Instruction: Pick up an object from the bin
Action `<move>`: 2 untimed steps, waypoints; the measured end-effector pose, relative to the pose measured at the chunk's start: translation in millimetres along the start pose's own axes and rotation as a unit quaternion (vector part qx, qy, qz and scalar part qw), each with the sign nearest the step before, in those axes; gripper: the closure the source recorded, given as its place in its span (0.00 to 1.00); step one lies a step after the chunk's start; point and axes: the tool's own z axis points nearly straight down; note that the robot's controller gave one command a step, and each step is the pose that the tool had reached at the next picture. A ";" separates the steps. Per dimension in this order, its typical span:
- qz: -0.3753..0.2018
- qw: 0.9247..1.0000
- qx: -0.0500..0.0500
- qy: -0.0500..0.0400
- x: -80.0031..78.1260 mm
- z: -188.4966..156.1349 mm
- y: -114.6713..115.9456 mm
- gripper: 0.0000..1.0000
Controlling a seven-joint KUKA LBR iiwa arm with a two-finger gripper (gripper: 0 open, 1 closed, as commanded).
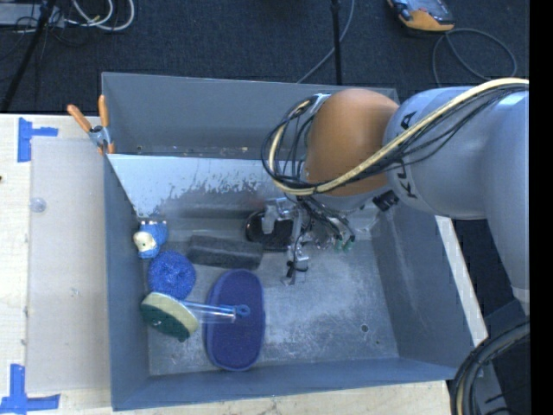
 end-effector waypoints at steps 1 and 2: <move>0.141 0.990 0.000 0.001 -6.8 4.6 0.0 0.00; 0.140 0.990 0.000 -0.006 -1.4 29.4 28.2 0.00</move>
Offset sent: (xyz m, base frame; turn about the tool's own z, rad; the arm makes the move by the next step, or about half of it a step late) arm -0.0225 0.0550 -0.0628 -0.0501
